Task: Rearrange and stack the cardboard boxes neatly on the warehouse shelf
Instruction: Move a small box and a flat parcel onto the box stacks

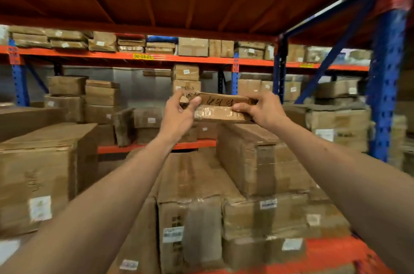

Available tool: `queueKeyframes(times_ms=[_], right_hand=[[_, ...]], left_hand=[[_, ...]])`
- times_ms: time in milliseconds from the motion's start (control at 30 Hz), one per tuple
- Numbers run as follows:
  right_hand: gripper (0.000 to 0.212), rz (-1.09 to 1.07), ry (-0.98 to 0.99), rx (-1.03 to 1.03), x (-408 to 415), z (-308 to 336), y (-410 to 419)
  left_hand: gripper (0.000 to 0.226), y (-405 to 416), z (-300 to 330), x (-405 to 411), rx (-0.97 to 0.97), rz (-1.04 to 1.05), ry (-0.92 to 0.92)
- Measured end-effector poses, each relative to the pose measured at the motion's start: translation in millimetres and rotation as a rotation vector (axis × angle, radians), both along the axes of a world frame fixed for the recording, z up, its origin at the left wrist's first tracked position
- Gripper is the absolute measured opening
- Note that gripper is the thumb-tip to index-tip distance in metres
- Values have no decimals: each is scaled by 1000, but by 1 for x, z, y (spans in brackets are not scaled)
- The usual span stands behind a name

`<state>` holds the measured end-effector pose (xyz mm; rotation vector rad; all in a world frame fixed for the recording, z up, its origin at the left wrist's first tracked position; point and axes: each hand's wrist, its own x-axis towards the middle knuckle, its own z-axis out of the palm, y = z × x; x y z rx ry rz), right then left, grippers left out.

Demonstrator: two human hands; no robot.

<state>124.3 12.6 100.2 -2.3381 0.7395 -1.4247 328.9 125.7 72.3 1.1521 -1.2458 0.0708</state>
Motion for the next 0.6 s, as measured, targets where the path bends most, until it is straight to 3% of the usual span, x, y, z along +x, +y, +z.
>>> queueKeyframes(times_ms=[167,267,433,600], right_hand=[[38,-144,35,32,-85,-26,-40],[43,-169,68,55,-122,-45,-67],[51,-144,65,-63,-137,-66,-92],[59,-356,11,-336,-122,-105,-106]], left_hand=[[26,-70,-35,-67,89,-149,47],[23,-101,-61,-111,123,-130,71],[24,-128,-76,-148,-14,145,80],[32,-138,-75,-162,-118,375,59]])
